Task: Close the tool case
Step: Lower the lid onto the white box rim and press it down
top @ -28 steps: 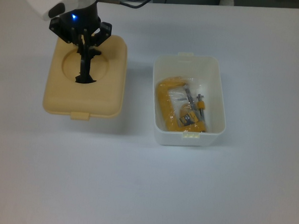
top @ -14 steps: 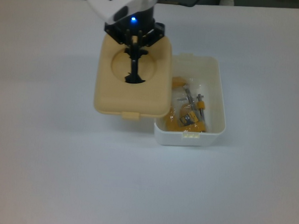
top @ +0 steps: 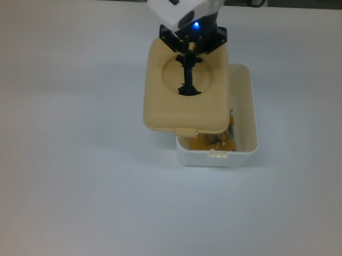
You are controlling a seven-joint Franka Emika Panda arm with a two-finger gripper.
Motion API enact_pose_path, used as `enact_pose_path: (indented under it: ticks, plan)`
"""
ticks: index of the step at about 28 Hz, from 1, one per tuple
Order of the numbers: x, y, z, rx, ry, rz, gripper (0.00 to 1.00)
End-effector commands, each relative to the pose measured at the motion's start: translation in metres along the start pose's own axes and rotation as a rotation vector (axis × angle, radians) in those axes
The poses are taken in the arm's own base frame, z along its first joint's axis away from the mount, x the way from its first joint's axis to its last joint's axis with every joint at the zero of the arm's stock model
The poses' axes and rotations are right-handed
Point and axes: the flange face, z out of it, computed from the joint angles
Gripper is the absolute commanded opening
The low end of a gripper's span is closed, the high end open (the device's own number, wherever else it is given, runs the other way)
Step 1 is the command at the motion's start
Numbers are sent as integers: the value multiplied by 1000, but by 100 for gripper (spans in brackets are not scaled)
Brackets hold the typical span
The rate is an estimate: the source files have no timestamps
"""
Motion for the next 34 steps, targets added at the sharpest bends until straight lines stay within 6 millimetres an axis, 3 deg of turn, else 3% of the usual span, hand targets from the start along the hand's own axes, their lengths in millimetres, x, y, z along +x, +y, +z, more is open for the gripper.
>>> enact_pose_path:
  ticks: [1, 6, 9, 34]
  plan:
    - [5, -21, 3, 14, 32, 24, 0]
    - [15, -31, 7, 34, 82, 16, 0]
    - [14, -48, 13, 35, 90, -12, 0]
    - [12, -69, 19, 17, 86, -27, 0]
